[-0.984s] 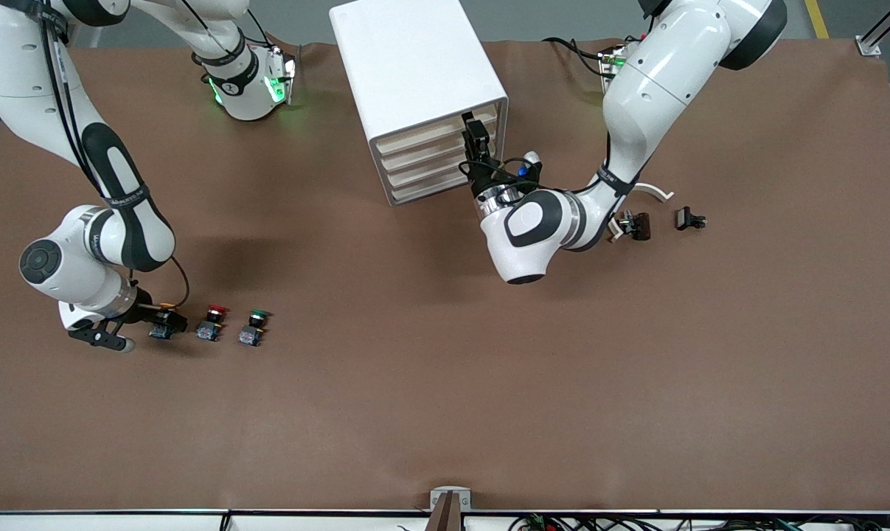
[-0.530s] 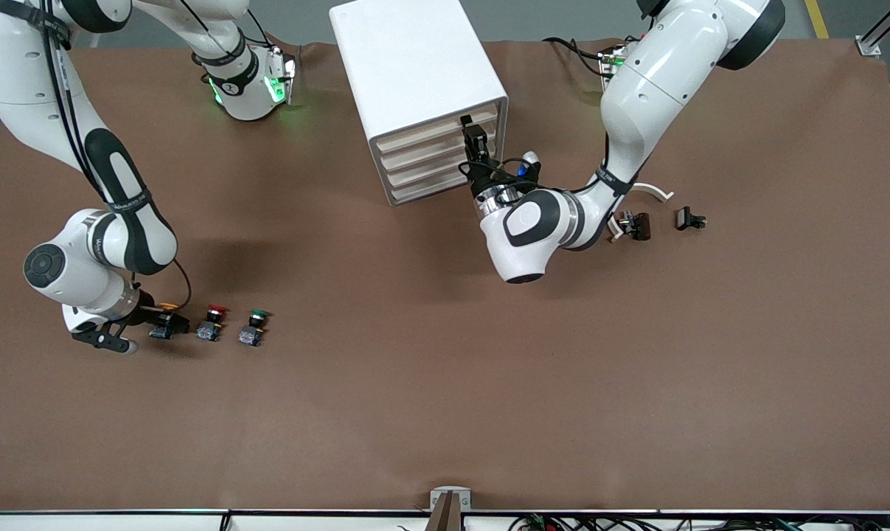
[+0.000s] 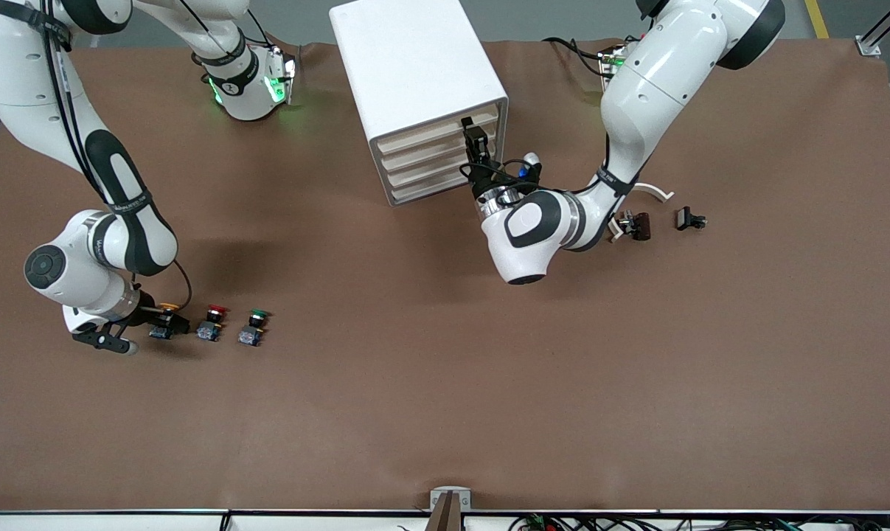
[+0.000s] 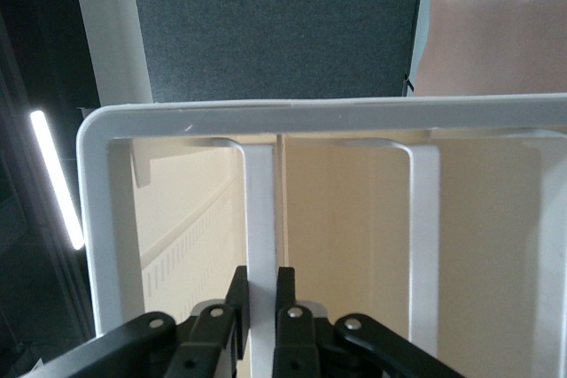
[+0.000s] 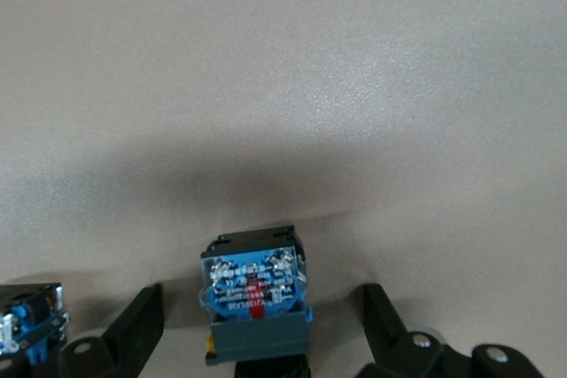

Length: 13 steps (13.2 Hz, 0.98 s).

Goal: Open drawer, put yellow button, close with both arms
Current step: 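Pull the top drawer open with the left gripper while the right gripper lifts the button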

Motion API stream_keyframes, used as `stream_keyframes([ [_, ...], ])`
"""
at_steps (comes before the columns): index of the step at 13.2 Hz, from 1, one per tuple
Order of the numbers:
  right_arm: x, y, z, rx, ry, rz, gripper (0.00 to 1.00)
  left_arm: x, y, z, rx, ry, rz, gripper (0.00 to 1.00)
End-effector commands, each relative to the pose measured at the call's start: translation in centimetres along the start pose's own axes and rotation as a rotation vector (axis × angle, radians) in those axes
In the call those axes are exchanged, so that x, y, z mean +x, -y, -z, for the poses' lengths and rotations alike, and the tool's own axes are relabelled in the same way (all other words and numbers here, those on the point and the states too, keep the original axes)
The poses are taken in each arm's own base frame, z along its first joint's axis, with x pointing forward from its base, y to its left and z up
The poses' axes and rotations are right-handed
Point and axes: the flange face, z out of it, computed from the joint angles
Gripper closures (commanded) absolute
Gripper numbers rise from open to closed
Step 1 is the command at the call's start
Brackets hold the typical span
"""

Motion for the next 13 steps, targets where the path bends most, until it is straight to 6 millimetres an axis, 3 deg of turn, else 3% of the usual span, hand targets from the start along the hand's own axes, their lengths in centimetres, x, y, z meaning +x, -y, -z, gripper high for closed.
stream_keyframes([
  [1,0.5,0.0,-0.3,0.007,-0.001,0.000,0.00,-0.1,1.0,2.0,-0.026,0.036,-0.001,1.00],
  [5,1.6,0.3,0.7,0.008,-0.018,0.006,0.00,0.4,1.5,3.6,-0.053,0.059,0.001,1.00],
  [9,1.7,0.3,1.0,0.008,-0.022,0.008,0.00,0.2,3.7,6.4,-0.093,0.096,-0.022,1.00],
  [11,1.7,0.2,0.9,0.008,-0.021,0.008,0.00,0.4,3.8,7.1,-0.101,0.106,-0.025,1.00],
  [13,1.7,0.2,0.9,0.007,-0.021,0.010,0.00,1.1,3.8,9.1,-0.134,0.136,-0.025,1.00],
])
